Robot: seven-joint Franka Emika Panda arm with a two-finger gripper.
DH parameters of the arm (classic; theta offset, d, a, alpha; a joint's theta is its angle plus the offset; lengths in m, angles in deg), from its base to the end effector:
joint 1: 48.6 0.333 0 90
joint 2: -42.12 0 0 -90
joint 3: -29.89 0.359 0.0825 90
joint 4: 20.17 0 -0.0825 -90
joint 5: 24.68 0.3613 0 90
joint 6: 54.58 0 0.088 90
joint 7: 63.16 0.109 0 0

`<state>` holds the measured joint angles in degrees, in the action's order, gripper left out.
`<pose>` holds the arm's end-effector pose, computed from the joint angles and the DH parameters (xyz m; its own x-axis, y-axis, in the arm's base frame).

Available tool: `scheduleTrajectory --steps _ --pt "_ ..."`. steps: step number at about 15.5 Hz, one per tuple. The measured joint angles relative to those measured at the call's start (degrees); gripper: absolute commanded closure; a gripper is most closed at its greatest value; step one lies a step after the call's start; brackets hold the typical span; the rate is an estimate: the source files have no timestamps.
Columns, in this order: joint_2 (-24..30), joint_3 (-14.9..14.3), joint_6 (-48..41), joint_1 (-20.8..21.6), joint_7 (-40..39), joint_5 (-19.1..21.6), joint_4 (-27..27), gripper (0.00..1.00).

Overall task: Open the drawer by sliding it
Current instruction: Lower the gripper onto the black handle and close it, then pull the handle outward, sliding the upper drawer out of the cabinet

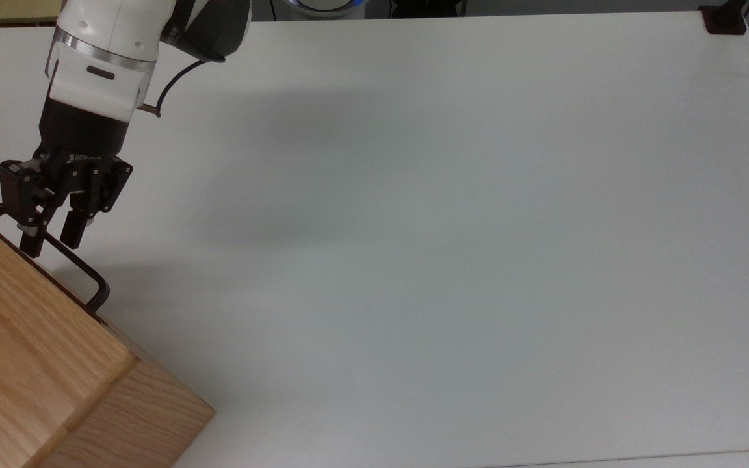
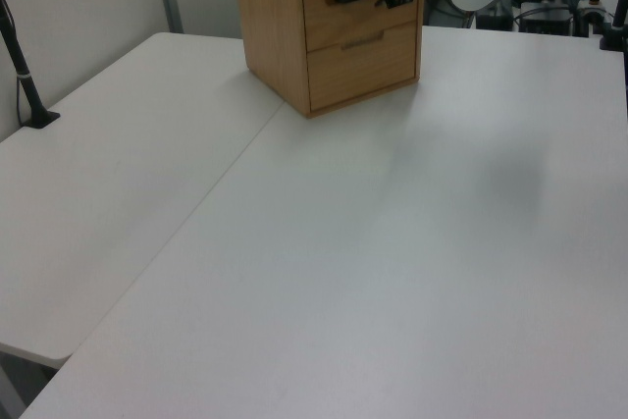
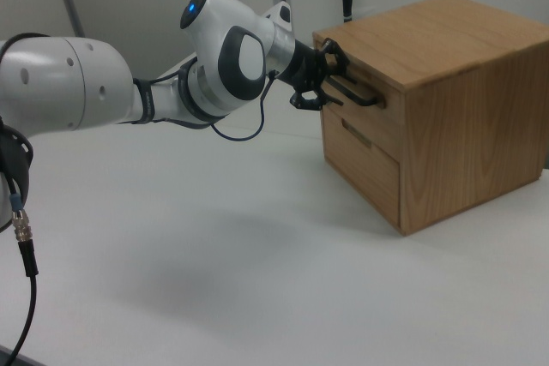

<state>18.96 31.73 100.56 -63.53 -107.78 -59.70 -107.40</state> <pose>0.7061 -0.1490 0.5612 0.5322 0.8462 0.0257 0.5329 -0.3584 0.7665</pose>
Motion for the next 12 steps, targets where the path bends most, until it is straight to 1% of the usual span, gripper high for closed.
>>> scheduleTrajectory --steps 2,4,7,9,10,12 --pt "0.0 0.1 0.0 0.1 0.0 0.0 0.2 0.59" --pt "0.0 0.2 0.0 0.1 0.0 0.0 0.3 0.67" --pt "0.0 0.3 0.0 0.2 -0.1 -0.2 0.4 0.83" --pt "0.0 0.3 0.0 0.2 -0.1 -0.4 0.4 0.98" --pt "0.0 0.4 0.0 0.2 -0.1 -0.5 0.2 1.00" --pt "0.0 0.4 0.0 0.2 0.1 -0.4 0.1 1.00"
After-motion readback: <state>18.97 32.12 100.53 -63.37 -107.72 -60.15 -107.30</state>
